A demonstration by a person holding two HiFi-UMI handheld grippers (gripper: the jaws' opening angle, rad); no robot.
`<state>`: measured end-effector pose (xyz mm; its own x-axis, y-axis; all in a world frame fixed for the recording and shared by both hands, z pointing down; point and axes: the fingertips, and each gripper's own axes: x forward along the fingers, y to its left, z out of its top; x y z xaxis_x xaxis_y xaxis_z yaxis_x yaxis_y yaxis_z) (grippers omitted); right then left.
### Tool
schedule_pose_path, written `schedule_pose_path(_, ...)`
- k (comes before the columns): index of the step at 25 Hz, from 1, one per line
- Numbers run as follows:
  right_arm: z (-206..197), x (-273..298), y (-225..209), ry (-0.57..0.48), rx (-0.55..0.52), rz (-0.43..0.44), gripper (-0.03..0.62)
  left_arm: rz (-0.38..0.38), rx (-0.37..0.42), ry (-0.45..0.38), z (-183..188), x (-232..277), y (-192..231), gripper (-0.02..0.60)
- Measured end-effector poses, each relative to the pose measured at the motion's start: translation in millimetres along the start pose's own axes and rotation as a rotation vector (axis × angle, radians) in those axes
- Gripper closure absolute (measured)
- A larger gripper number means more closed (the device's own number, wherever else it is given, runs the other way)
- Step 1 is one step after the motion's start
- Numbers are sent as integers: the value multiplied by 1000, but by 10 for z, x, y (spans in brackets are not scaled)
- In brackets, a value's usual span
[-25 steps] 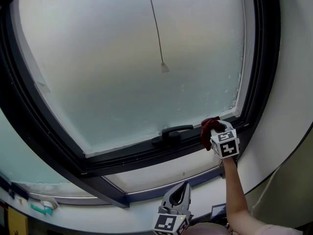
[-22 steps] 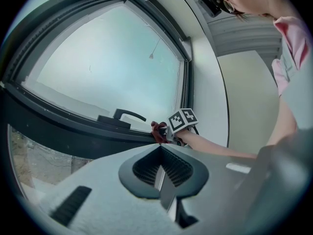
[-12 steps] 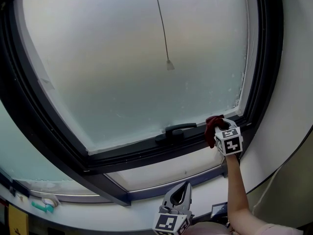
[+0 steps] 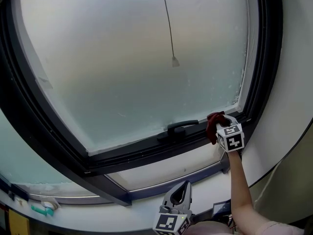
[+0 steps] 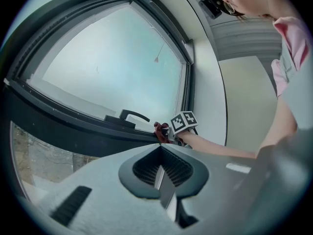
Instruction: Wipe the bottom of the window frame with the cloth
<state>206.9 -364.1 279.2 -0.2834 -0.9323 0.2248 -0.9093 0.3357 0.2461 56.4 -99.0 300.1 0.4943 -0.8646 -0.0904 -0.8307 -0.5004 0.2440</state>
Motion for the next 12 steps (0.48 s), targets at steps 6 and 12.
schedule_pose_path(6,-4,4,11,-11,-15,-18,540,-48,-4,13,151,-96,89,584)
schedule_pose_path(12,-10,-6,-18,-6,-23,-40,540,-34,-13,65,158,-349,326,584)
